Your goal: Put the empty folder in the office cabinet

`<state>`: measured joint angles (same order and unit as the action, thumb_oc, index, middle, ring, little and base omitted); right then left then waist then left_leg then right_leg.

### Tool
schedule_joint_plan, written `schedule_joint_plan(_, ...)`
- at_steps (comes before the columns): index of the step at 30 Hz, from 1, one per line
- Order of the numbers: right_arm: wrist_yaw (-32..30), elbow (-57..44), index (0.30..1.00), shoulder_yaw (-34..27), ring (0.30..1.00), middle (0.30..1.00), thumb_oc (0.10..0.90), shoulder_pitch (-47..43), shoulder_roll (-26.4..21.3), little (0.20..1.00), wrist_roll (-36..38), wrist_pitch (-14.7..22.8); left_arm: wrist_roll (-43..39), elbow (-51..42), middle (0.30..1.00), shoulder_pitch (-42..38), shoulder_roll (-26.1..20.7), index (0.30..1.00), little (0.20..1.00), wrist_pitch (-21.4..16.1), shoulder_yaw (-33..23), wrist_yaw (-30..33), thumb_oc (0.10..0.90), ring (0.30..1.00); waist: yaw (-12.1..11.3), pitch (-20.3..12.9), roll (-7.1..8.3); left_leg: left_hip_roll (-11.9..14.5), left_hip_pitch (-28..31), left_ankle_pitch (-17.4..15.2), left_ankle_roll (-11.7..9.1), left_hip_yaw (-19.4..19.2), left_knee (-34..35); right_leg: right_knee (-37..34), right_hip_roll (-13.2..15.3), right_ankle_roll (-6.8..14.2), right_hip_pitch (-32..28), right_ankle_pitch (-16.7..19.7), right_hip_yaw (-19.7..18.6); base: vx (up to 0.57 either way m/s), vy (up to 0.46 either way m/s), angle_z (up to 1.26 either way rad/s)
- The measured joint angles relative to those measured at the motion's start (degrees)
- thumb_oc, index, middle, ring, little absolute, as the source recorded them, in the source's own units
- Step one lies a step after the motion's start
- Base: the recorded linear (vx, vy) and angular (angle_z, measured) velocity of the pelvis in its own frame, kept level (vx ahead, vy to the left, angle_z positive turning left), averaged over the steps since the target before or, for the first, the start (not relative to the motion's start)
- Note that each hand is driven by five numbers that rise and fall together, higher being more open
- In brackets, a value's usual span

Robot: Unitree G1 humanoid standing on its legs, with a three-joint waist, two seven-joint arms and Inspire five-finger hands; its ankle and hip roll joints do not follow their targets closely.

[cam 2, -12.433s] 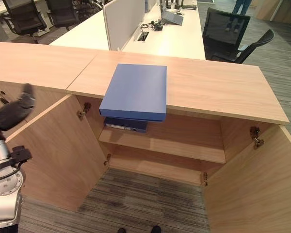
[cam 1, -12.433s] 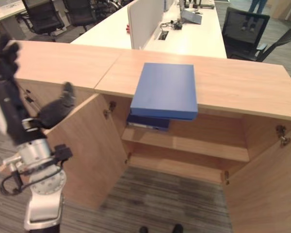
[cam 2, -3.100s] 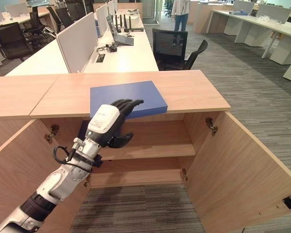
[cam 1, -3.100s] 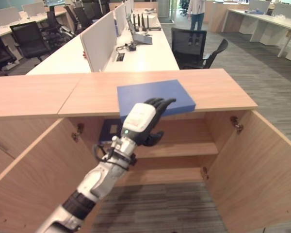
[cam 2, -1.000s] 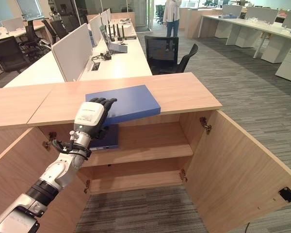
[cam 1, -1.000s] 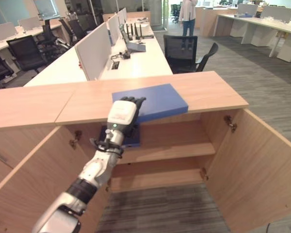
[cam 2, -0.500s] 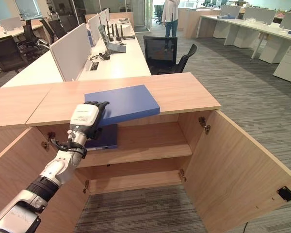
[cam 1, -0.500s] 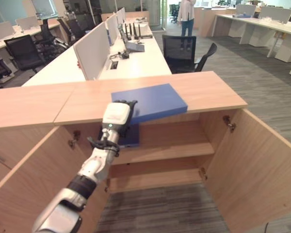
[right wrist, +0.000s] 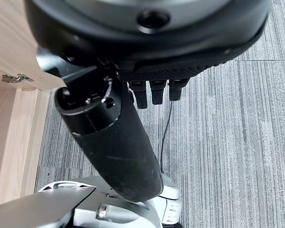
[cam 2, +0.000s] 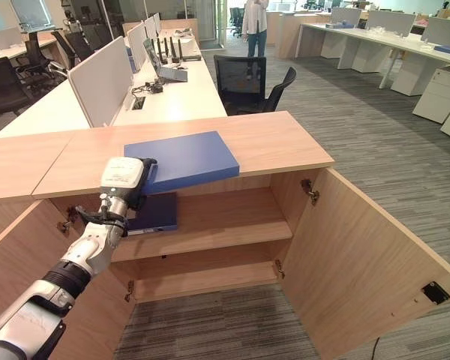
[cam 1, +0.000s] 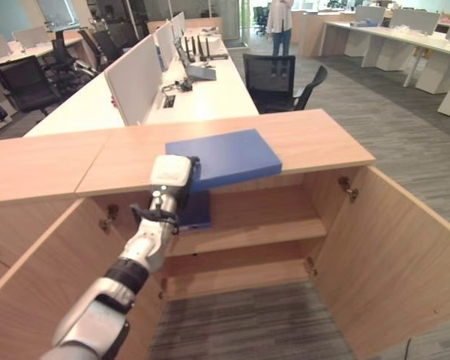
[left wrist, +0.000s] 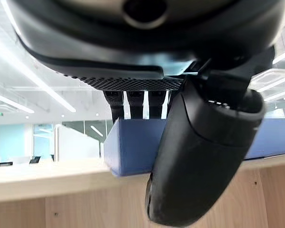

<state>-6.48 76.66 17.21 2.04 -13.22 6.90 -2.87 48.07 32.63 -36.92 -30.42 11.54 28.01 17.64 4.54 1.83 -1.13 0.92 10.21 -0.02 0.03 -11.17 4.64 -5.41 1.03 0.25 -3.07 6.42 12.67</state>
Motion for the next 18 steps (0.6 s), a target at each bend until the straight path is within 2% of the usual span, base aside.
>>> schedule_joint_plan(4, -0.01, 0.02, 0.900, 0.00, 0.900, 0.900, 0.800, 0.19, -0.09, 0.900, 0.03, -0.01, 2.09, 2.50, 0.300, -2.93, -0.84, 0.300, 0.300, 0.57, 2.11, 1.54, 0.400, 0.300, -0.01, -0.48, -0.34, 0.00, 0.01, -0.02, 0.02, -0.14, 0.00, 0.00, -0.02, 0.00, 0.03, 0.02, -0.13, 0.00, 0.001, -0.01)
schedule_joint_plan(18, -0.02, 0.02, 0.900, 0.03, 0.900, 0.900, 0.800, 0.40, -0.36, 0.900, 0.05, 0.01, 2.64, 3.89, 0.300, -4.09, -1.93, 0.300, 0.300, 0.66, 3.30, 3.14, 0.400, 0.300, -0.08, -1.48, -0.87, 0.04, -0.05, -0.10, -0.02, -1.07, 0.02, 0.00, -0.14, -0.02, 0.43, 0.39, -1.00, 0.00, 0.002, -0.04)
